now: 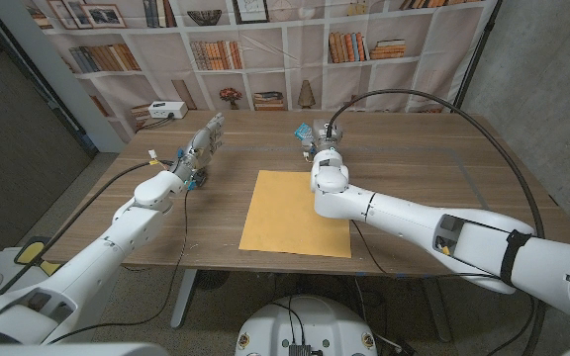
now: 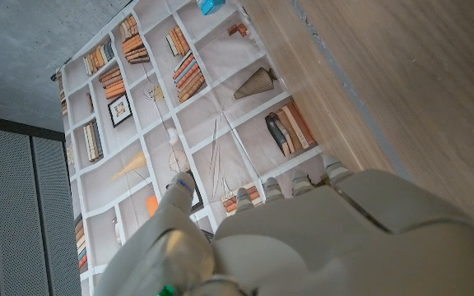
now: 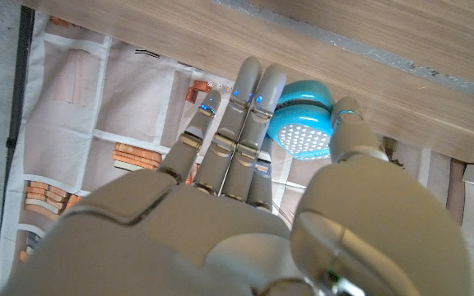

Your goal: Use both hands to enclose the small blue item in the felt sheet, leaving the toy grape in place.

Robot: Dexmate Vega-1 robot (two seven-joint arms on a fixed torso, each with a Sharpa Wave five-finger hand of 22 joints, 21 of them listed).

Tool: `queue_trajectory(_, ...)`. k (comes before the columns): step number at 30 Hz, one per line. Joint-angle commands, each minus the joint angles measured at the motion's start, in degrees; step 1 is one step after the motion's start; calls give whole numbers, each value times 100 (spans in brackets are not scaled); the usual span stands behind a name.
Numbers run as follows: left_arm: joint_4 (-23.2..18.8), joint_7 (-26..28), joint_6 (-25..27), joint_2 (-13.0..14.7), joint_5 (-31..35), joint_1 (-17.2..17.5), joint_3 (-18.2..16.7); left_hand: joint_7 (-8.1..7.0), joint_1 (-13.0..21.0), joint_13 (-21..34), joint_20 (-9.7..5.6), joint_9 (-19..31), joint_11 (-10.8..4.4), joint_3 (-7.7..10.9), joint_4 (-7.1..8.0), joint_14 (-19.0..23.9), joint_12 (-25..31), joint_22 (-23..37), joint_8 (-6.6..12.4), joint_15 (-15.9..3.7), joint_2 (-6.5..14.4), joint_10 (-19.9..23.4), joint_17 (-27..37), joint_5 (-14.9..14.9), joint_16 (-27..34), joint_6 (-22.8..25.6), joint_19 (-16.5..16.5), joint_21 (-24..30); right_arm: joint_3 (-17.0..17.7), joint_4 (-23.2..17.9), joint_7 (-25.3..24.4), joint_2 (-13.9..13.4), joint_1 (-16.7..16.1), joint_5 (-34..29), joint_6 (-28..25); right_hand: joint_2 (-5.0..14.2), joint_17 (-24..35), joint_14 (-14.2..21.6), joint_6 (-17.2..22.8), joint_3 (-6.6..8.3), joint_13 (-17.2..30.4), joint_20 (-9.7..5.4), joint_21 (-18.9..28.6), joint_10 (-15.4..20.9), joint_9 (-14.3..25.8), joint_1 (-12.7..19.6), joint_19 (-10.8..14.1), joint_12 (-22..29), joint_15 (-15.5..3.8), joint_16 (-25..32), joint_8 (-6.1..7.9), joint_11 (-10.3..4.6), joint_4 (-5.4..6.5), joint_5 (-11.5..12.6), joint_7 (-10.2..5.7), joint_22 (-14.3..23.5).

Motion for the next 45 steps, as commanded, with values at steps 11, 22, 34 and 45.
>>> queue_trajectory(11, 18, -252, -145, -23, 59, -109, 113, -51, -11, 26, 73, 15, -9, 44, 6, -191, 0, 28, -9, 42, 24, -144, 26, 24, 23, -50, -479, -3, -36, -2579, 108, -1474, -761, -361, -300, 978, 66, -170, 2345, 484, 1, 14, -18, -90, 73, 973, -110, 57, -409, -199, 293, -118, 528, -14, -284, 6)
queue_trajectory(22, -39, -334, -152, -30, 102, -145, 183, -49, -19, 26, 63, 15, -8, 51, 7, -186, -1, 28, -12, 38, 16, -144, 25, 24, 25, -68, -490, -7, -87, -3259, 403, -1631, -1058, -836, -857, 955, 70, -164, 2406, 552, -57, 32, -35, -37, 93, 1037, -171, 89, -437, -294, 307, -90, 474, -3, -242, 1)
queue_trajectory(34, 99, -481, -184, -94, 117, -269, 262, -51, -21, 27, 59, 15, -6, 63, 6, -229, -12, 29, -19, 42, 16, -174, 25, 25, 9, -104, -507, -14, 118, -3283, 2948, -623, -1912, -3447, -1883, 713, 14, 86, 2817, 909, 25, 111, -129, 452, 282, 1397, -398, 448, -365, -466, 478, 71, 281, -12, 90, -23)
queue_trajectory(45, 259, -561, -199, -139, 147, -385, 317, -48, -17, 30, 42, 17, -4, 81, 0, -256, -19, 30, -25, 36, 17, -208, 24, 24, 7, -163, -540, -26, 758, -2752, 4817, 428, -2629, -5286, -1883, 597, 73, 160, 2962, 1081, -68, 174, -243, 577, 327, 1600, -629, 506, -239, -475, 455, 222, 258, 34, 263, -41)
